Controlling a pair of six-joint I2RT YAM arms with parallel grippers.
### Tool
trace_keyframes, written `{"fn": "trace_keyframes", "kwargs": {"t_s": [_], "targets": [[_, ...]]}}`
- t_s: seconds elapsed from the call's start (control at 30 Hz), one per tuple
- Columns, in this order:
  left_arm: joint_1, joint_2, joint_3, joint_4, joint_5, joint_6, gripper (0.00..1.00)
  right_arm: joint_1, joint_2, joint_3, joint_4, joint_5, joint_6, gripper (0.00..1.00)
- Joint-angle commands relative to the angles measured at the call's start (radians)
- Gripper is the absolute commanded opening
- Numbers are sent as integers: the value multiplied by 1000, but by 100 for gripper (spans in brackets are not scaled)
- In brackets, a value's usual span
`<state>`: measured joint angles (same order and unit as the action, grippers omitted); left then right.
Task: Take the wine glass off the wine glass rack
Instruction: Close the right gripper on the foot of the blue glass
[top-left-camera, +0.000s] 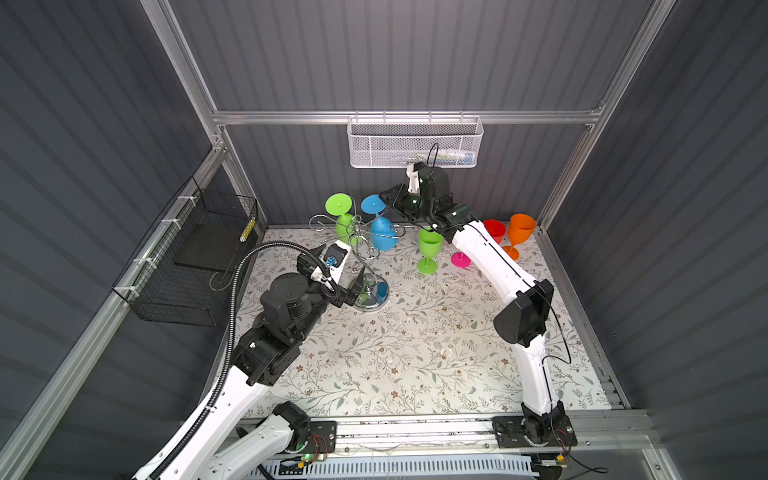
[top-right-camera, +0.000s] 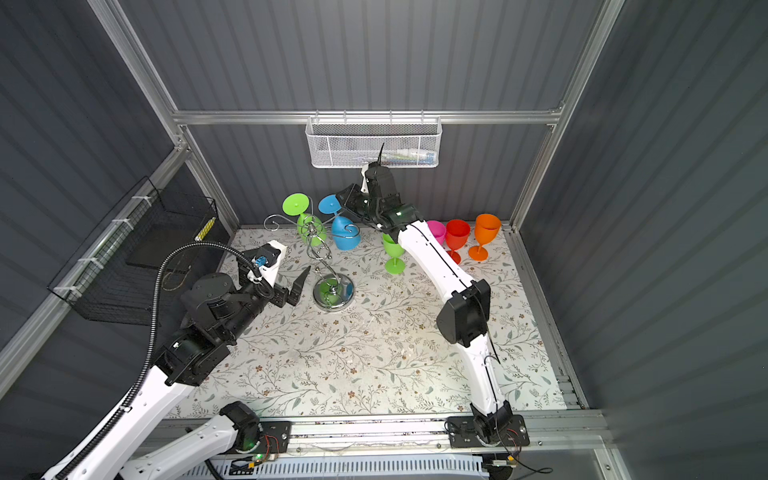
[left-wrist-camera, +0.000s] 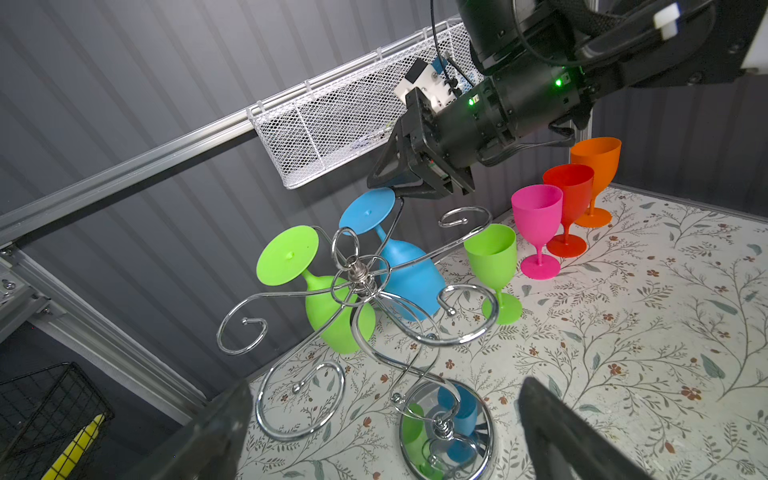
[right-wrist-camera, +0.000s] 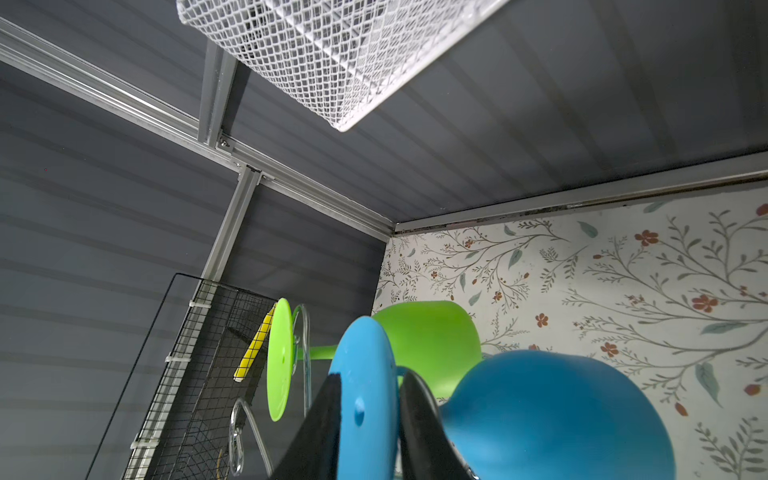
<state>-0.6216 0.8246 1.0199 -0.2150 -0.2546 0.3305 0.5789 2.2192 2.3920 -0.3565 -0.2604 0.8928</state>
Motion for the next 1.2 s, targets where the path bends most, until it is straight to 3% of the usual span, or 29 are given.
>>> {"fn": "trace_keyframes", "kwargs": {"t_s": [0.0, 0.6, 1.17], "targets": [[6, -2, -8, 19, -2, 3, 100, 7, 22, 16, 11, -19, 4, 22], [6, 0, -10, 20, -1, 4, 100, 3, -2, -23, 96, -25, 68, 0], [7, -1, -12, 21, -2, 5, 100, -15, -132, -208, 243, 46, 101, 0]]}}
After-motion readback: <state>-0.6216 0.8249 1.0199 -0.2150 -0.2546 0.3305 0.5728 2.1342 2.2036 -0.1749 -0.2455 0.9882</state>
